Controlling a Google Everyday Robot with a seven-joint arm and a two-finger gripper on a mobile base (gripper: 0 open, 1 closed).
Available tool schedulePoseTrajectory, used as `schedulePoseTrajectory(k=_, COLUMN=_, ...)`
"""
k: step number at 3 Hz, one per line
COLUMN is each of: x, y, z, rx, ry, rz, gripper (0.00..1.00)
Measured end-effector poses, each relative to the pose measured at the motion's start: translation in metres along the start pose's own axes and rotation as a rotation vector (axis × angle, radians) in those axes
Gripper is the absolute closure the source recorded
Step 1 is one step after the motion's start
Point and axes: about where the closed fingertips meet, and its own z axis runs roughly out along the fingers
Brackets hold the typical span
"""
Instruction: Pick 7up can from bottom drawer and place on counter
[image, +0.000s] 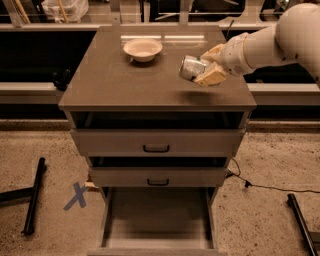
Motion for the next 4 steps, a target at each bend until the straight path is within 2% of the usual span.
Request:
schedulePoseTrajectory(k=1, x=0.007, y=-0.015, z=0.028, rx=-0.015, ry=0.034, rz=0.053, gripper=0.85)
schedulePoseTrajectory(k=3, x=0.005, y=-0.036, z=0.068, rx=-0.042, ry=0.064, rz=0.103, gripper=0.39)
schedulePoseTrajectory(k=4, x=0.005, y=-0.038, z=0.083, rx=-0.066, ry=0.071, rz=0.121, gripper=0.07)
